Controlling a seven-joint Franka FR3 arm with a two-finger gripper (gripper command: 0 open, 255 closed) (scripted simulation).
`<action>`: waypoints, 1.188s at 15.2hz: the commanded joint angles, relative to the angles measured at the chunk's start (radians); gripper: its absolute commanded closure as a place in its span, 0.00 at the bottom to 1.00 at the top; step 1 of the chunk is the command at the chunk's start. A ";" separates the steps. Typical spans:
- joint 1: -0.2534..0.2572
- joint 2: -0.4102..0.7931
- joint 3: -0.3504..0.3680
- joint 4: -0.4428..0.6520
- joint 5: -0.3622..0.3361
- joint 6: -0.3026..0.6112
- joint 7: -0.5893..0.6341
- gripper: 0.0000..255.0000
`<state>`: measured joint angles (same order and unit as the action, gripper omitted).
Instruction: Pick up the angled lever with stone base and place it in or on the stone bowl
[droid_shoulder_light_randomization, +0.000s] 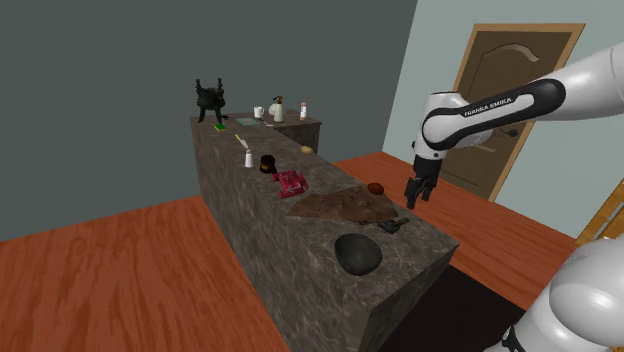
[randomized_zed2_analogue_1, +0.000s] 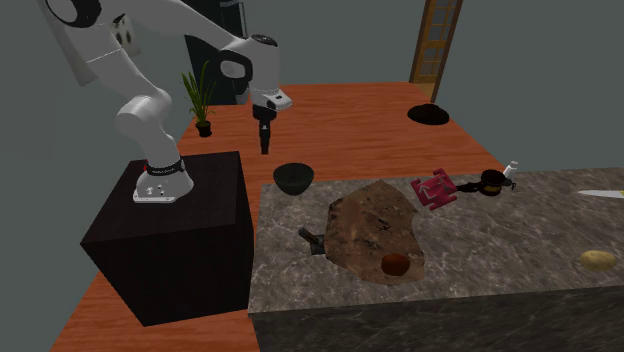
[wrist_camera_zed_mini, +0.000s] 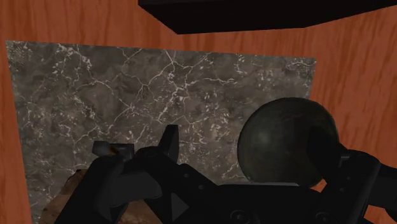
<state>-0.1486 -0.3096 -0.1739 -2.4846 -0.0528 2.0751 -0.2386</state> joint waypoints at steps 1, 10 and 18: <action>-0.009 0.077 -0.024 0.021 0.005 0.064 -0.029 0.00; -0.054 0.413 -0.093 0.175 0.105 0.261 -0.175 0.00; -0.142 0.716 -0.083 0.398 0.238 0.346 -0.307 0.00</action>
<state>-0.2780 0.3608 -0.2625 -2.1164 0.1655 2.4041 -0.5296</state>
